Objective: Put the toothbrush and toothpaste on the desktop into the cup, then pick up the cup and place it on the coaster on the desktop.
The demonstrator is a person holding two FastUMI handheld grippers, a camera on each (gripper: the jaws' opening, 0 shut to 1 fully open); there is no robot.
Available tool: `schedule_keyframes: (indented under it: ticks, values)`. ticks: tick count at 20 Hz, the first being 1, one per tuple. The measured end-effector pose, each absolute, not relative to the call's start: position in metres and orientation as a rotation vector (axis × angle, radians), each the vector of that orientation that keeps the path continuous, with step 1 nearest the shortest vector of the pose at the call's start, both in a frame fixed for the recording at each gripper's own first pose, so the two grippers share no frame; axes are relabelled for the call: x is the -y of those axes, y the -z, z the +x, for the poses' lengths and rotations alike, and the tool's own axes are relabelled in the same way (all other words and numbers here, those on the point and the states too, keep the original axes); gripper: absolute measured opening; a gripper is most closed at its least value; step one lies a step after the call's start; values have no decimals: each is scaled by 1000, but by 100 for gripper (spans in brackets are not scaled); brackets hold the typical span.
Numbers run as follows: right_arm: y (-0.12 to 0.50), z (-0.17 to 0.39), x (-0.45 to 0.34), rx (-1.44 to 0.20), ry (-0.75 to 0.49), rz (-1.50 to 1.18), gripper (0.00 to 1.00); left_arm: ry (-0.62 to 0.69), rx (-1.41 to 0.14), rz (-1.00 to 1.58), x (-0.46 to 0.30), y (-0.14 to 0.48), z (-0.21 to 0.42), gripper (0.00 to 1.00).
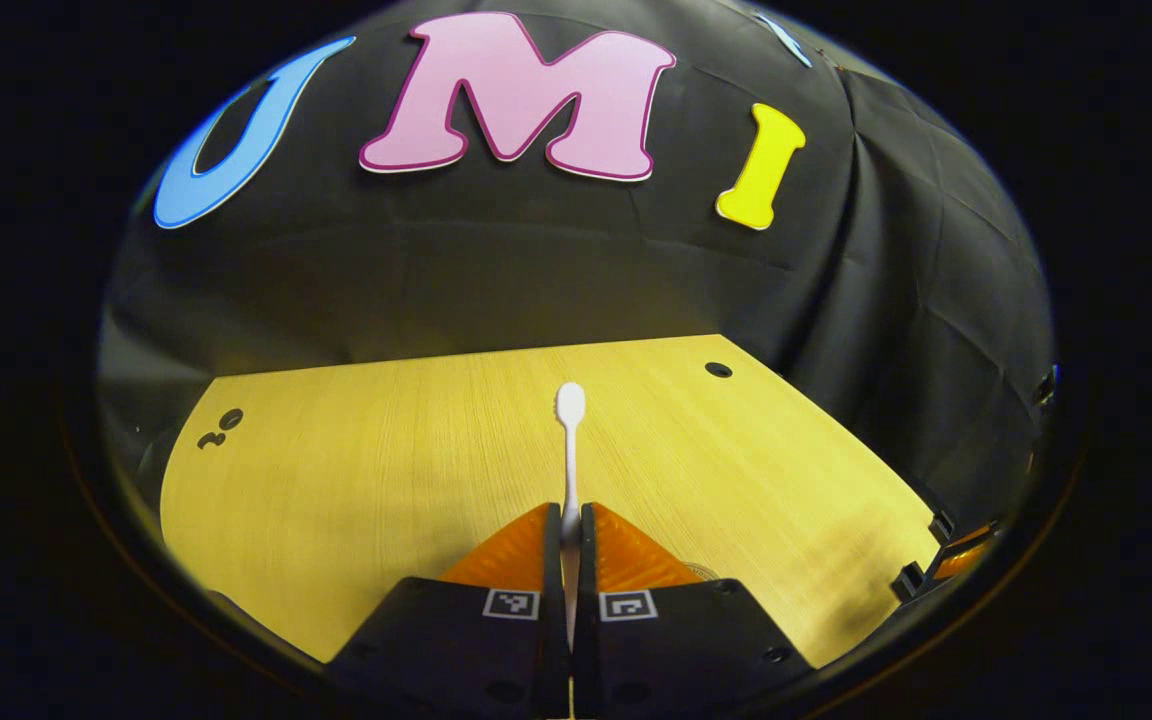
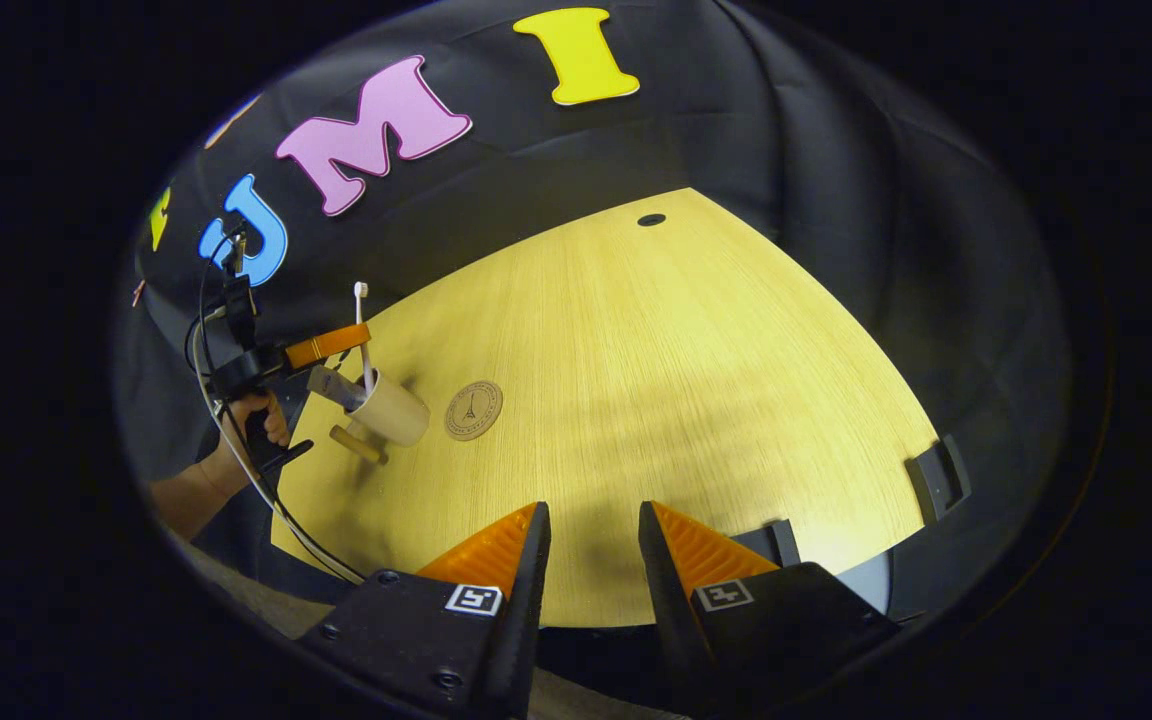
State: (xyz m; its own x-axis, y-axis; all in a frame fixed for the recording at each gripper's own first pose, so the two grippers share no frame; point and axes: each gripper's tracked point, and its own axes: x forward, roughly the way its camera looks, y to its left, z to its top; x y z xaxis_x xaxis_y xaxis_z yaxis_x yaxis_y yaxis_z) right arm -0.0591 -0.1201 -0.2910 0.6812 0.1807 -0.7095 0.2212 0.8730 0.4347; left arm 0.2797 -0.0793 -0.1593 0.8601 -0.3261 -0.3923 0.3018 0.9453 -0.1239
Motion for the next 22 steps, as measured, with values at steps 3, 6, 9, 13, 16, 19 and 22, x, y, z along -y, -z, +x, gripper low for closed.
schedule_keyframes:
  ticks: [3,6,9,13,16,19,22]
  values:
    - [292,-57,118,-832,11,519,55,325,-437,-58,73,162,274,13]
    - [292,-53,113,-831,-8,511,55,315,-446,-56,66,160,266,47]
    - [291,-47,109,-827,-24,510,55,303,-463,-37,56,156,253,65]
    - [290,-38,108,-810,-30,520,54,306,-504,-9,35,148,222,70]
    - [290,-35,108,-802,-30,524,55,299,-539,22,12,139,201,74]
    - [292,-33,107,-800,-31,536,55,343,-599,37,1,142,179,85]
    - [291,-31,108,-796,-28,544,55,419,-700,96,-6,166,155,87]
